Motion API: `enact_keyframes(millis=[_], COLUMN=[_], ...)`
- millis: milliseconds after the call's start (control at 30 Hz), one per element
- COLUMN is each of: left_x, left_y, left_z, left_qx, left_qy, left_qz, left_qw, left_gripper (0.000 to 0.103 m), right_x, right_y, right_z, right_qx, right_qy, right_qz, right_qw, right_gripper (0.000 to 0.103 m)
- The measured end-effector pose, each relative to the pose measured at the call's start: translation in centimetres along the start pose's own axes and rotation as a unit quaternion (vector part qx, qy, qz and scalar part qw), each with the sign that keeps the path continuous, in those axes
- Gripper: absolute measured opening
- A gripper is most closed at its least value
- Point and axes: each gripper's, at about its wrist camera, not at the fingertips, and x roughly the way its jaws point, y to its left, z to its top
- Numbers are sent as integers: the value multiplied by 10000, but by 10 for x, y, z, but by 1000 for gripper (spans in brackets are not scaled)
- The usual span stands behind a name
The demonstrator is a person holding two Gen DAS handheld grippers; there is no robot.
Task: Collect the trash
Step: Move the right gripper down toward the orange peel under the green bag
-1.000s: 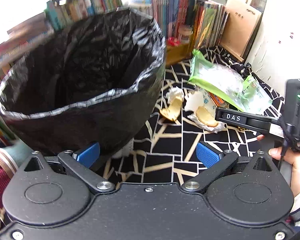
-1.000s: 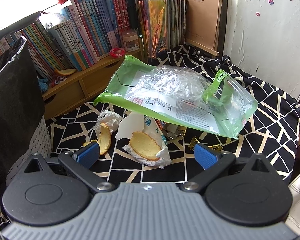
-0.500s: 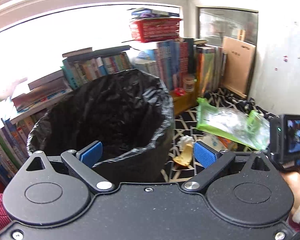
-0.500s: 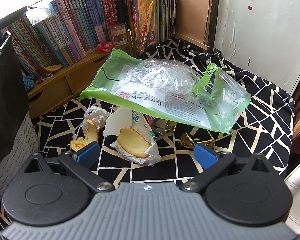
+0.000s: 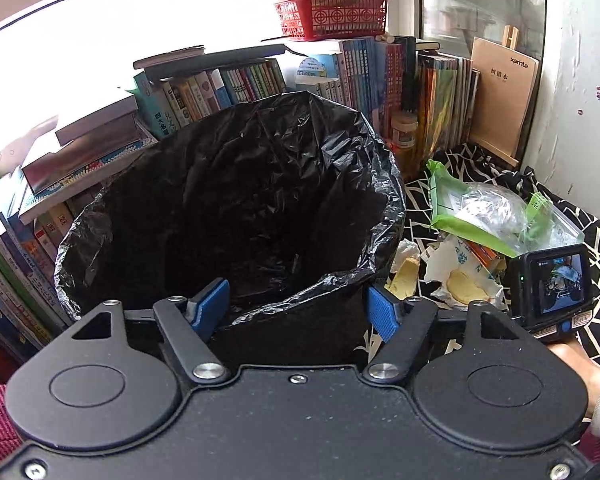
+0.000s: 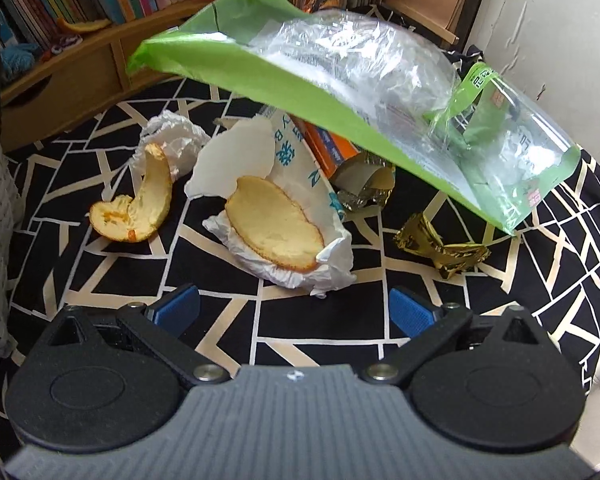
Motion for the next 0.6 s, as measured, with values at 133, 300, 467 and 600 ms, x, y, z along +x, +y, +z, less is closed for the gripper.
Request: enact_keyframes(millis=[133, 300, 467, 600], left_x=[1, 0, 0, 0], left_y=[2, 4, 4, 4], left_z=[1, 3, 3, 2], left_qx=[35, -28, -42, -45], left_qy=[3, 11, 13, 11], left_qz=[-50, -144, -146, -146], left_qw=[10000, 9999, 9999, 9999], left_gripper=[65, 64, 65, 65], right_x=[14, 24, 24, 24], right_y=[3, -7, -7, -4], right_z=[-6, -11, -16, -20], right_qx=[-46, 404, 459, 515], right_qy=[163, 249, 69, -122], right_qz=[-63, 162, 203, 150], right_qw=[9998, 9987, 9987, 9985], right_gripper=[103, 103, 103, 103])
